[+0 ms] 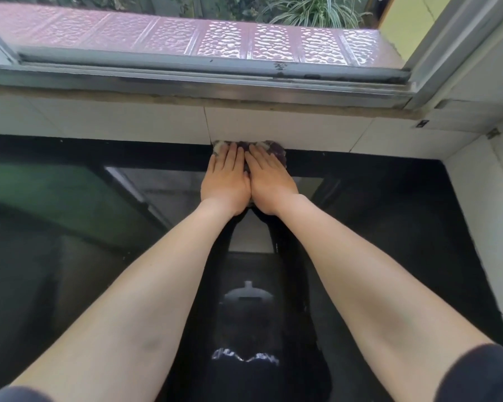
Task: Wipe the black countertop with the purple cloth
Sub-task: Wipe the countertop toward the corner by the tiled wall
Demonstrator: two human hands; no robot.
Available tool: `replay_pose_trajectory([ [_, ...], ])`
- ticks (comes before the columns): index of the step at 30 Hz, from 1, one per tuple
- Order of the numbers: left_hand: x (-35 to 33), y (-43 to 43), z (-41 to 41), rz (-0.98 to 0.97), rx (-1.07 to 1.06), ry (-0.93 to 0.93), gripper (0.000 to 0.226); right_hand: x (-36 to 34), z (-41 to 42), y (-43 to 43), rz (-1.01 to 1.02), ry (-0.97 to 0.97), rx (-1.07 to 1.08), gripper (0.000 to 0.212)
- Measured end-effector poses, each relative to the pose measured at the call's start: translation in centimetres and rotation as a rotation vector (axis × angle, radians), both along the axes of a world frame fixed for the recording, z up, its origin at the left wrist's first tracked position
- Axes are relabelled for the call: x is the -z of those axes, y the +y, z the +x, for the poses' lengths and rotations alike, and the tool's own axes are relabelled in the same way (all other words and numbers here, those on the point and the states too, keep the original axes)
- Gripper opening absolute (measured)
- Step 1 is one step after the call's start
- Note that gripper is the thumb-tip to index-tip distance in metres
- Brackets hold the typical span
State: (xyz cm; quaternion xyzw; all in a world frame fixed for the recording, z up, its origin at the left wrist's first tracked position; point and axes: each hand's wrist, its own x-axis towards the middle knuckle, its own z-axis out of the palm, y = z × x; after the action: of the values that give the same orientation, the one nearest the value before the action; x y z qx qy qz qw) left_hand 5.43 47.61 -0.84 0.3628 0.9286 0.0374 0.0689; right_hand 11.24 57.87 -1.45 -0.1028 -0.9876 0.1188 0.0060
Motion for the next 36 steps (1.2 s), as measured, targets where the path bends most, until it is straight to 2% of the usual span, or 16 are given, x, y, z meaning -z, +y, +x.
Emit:
replay_pose_trajectory([
  [7,-0.7,0.5,1.0,-0.036,-0.028,-0.032,0.055,-0.3,0.7,0.3,-0.01,-0.023,-0.006,0.069],
  [17,-0.2,5.7,3.6,-0.011,0.081,-0.107,0.057,-0.2,4.7,5.4,0.004,-0.067,0.084,0.061],
  [26,-0.4,5.0,3.7,-0.017,0.119,-0.105,0.058,0.0,5.0,4.9,-0.049,-0.025,0.092,0.055],
  [36,-0.5,2.1,8.9,-0.013,0.15,-0.106,0.059,-0.2,10.4,2.0,-0.038,-0.003,0.1,0.054],
])
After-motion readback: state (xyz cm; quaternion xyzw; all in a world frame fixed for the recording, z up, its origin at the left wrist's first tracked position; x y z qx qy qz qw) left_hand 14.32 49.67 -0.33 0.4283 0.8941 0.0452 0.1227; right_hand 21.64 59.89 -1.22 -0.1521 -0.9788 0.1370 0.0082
